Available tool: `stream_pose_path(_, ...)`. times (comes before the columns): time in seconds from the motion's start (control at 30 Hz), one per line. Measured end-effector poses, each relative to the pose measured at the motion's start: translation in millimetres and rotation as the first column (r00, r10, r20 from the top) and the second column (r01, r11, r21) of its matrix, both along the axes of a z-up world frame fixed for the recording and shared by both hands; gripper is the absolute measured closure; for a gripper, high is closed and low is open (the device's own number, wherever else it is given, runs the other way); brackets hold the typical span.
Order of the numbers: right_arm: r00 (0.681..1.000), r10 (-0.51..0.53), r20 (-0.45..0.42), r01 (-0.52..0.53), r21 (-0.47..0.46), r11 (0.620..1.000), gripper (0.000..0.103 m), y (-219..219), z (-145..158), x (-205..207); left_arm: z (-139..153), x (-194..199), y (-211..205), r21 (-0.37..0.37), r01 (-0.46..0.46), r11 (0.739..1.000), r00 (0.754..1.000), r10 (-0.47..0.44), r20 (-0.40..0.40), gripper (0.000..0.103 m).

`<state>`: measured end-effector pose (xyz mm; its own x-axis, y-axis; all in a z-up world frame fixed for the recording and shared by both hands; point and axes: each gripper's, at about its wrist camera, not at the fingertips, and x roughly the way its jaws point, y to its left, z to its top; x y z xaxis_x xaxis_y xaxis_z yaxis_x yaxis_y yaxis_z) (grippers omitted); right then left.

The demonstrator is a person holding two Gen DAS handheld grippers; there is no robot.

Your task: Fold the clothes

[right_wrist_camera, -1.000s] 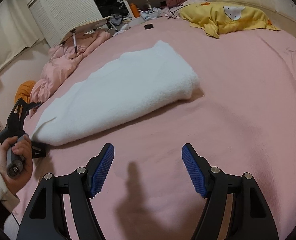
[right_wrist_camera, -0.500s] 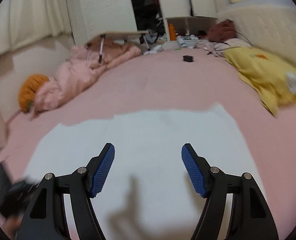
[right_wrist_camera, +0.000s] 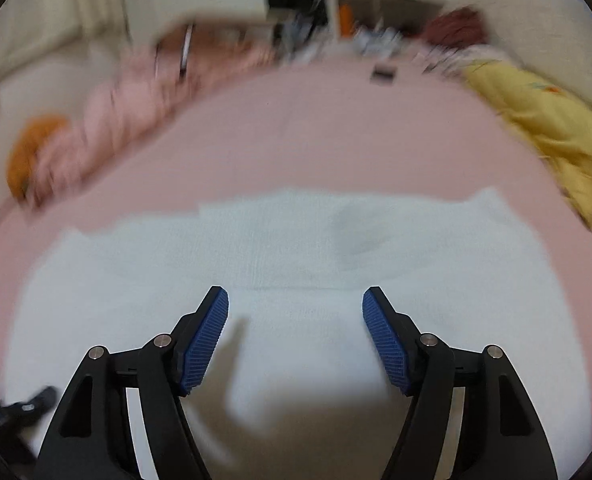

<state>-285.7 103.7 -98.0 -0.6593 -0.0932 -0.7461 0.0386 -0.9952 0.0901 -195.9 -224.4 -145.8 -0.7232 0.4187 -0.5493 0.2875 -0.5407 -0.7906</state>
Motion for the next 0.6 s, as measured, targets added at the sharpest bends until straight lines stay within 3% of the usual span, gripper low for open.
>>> stream_pose_path(0.13,0.998,-0.037,-0.041,0.036,-0.028,0.999,0.033,17,-1,22,1,-1,4,-0.017,-0.001,1.000,1.000,0.001,-0.001,0.072)
stream_pose_path(0.23,0.999,-0.031,-0.032,0.033,0.056,0.998,0.028,1,0,14,1,-2,4,-0.018,-0.002,1.000,1.000,0.002,0.008,0.072)
stream_pose_path(0.43,0.995,-0.032,-0.099,0.031,-0.014,0.999,0.029,25,31,68,3,5,8,-0.027,-0.011,1.000,1.000,0.011,0.006,0.072)
stream_pose_path(0.5,0.997,-0.073,-0.032,0.073,-0.010,0.997,0.030,40,12,76,3,5,9,-0.033,-0.010,0.999,1.000,0.011,0.007,0.072)
stream_pose_path(0.6,0.999,-0.040,-0.022,0.041,0.013,0.999,0.029,40,-1,75,5,4,11,-0.051,-0.008,0.999,1.000,0.009,0.019,0.072)
